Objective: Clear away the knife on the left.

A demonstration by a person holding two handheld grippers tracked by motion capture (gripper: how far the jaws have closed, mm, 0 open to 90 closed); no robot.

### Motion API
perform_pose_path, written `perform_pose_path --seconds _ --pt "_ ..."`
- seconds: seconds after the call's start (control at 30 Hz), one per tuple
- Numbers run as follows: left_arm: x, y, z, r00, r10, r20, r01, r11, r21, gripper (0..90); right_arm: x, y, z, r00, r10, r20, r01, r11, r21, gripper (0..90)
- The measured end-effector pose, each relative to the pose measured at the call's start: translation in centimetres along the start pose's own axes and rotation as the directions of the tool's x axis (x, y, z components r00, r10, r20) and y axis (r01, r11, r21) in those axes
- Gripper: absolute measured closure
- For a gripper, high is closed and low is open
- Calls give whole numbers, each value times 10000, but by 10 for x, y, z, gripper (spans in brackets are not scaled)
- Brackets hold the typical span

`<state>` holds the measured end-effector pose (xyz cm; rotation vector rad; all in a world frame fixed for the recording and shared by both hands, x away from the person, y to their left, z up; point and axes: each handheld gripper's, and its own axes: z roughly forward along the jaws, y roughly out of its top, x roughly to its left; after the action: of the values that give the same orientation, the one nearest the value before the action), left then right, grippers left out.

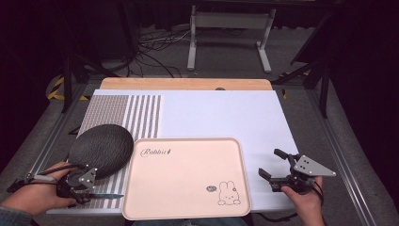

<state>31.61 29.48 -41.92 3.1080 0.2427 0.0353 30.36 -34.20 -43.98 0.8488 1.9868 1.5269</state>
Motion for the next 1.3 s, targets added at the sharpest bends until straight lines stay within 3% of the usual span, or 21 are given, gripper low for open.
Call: perform_pose_path --seconds 0.1,0.23,0.3,0.4,0.73,0.83,1.13,1.23,1.3 --pt "-1 2 0 9994 346 102 -350 9982 480 644 0 0 0 10000 2 -3 -2 10000 6 49" --pt "-1 4 3 9978 651 100 -656 9954 693 699 0 0 0 10000 -37 -16 37 10000 4 49" --pt "0 5 5 9953 969 77 -972 9900 1019 715 0 0 0 10000 -16 -37 16 10000 -5 50" --pt "1 4 7 9928 1196 102 -1201 9880 967 766 0 0 0 10000 5 -54 -5 10000 10 51" --pt "0 5 6 9886 1507 58 -1504 9824 1108 778 0 -1 0 9999 35 -123 -35 10000 -55 53" --pt "0 4 6 9893 1459 89 -1460 9844 983 779 0 -1 0 9999 43 -123 -44 10000 -45 53" --pt "0 -3 -14 9918 1225 -365 -1191 9893 842 780 0 -1 0 9999 57 -140 -57 10000 -23 55" --pt "0 -4 -25 9957 772 -519 -771 9970 43 781 0 -1 0 9999 64 -156 -64 10000 -17 56" --pt "1 -4 -29 9973 547 -496 -554 9984 -126 781 0 -1 0 9998 77 -155 -77 10000 -8 56"
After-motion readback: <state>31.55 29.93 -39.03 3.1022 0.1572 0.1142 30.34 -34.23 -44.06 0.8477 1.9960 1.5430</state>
